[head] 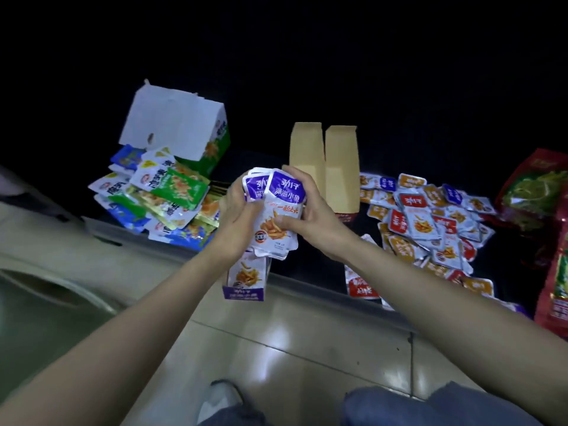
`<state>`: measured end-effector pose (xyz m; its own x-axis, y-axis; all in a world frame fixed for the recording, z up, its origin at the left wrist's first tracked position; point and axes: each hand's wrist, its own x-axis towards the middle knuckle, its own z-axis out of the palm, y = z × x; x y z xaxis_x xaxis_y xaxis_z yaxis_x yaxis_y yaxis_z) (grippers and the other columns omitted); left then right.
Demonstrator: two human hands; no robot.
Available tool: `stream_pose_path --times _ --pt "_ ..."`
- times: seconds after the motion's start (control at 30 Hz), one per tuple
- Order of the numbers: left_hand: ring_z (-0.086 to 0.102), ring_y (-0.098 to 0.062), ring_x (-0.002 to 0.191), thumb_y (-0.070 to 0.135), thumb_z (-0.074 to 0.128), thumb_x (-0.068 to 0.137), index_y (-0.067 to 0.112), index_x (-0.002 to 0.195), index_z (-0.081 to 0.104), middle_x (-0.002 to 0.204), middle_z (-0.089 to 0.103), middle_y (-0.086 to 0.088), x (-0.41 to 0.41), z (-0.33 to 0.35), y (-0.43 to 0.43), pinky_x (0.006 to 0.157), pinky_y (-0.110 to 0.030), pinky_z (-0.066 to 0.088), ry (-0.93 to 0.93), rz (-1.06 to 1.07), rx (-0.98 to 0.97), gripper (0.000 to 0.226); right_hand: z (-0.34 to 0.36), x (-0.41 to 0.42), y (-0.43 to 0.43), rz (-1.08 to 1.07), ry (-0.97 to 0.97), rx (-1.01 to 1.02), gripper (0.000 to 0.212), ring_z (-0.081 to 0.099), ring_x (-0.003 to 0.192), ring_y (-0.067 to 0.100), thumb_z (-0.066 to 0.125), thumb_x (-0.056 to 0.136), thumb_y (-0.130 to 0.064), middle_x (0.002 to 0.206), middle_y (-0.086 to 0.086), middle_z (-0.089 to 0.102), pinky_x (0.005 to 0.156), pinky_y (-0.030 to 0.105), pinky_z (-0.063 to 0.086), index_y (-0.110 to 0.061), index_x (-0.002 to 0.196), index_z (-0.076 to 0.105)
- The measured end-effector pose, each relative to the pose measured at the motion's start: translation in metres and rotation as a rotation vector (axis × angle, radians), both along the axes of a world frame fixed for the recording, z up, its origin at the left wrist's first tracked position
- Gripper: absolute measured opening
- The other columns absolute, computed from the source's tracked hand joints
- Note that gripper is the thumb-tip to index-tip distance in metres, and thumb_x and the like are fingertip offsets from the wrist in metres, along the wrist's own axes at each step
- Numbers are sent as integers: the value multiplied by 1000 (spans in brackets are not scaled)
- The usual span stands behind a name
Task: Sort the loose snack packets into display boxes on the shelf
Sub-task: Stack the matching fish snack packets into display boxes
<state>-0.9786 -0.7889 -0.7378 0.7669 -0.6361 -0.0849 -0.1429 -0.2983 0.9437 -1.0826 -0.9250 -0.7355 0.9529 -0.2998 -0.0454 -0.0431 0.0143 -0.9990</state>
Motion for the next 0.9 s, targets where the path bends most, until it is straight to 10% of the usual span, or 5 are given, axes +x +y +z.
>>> stream_pose_path --times 0.33,0.57,0.9 --pt "54 -15 114 23 39 91 25 129 49 127 45 -6 5 -44 59 99 -46 49 -2 90 93 39 -48 9 54 -117 -25 -175 84 47 131 16 63 87 5 146 7 35 98 43 52 -31 146 15" --pt "53 14 99 1 37 99 20 146 39 127 43 -2 -4 -62 59 70 -3 46 42 81 38 51 -45 8 49 -118 -36 -147 81 50 129 17 61 88 9 144 9 37 93 38 55 -27 144 15" --pt "32 27 115 21 40 95 30 149 26 144 19 4 -12 -64 63 93 -5 42 -13 -47 -9 56 -49 12 56 -151 -22 -155 88 47 132 20 53 88 13 146 11 36 101 45 50 -37 144 7"
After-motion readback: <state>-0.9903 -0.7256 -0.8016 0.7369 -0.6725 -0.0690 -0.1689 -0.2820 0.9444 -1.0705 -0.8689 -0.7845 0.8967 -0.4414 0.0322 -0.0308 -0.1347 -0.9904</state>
